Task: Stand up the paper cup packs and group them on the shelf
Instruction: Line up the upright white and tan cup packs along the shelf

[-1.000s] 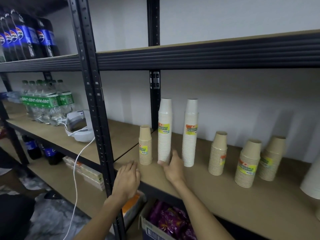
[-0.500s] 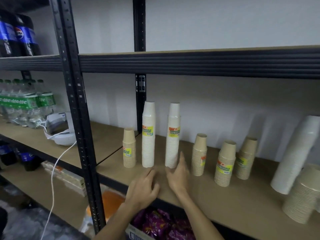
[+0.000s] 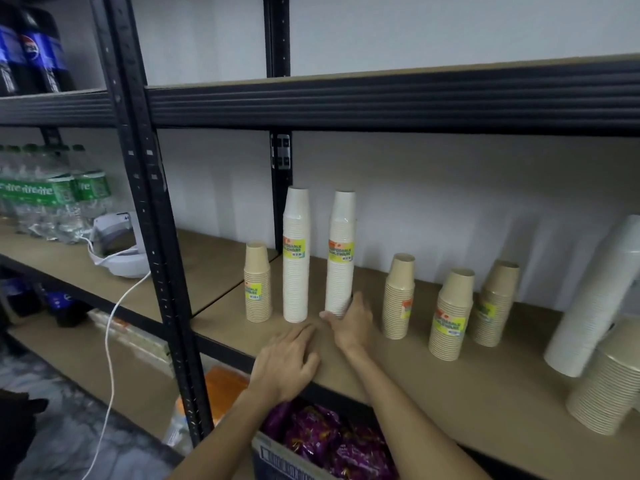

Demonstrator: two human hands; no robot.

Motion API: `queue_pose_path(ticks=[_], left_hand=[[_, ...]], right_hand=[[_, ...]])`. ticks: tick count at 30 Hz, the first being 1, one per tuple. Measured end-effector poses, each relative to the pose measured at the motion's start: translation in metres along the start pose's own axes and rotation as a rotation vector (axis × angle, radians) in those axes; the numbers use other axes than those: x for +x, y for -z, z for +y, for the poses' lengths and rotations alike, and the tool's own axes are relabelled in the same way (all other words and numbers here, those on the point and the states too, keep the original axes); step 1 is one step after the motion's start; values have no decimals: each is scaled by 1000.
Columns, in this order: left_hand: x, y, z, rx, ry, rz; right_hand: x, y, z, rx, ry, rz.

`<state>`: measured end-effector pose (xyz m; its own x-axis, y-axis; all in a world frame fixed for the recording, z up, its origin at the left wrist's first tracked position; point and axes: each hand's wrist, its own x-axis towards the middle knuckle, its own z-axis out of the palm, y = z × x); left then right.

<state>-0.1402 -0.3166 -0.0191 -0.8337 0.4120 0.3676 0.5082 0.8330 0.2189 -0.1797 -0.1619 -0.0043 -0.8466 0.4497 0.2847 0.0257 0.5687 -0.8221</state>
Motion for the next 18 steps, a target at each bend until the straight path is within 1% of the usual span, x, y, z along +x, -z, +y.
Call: queue_pose_path(ticks=[3,7,14,18], left_hand=[[0,-1,-1,7,5,-10],[0,1,1,8,15,-25],[1,3,3,14,41,-65],[-1,6,5,7,54,-71]], right_hand=[[-1,0,2,7,15,-1],[-2,2,4,29,16,-53],[-4,3,4,16,-18,-65],[-7,7,3,-18,-2,-66]])
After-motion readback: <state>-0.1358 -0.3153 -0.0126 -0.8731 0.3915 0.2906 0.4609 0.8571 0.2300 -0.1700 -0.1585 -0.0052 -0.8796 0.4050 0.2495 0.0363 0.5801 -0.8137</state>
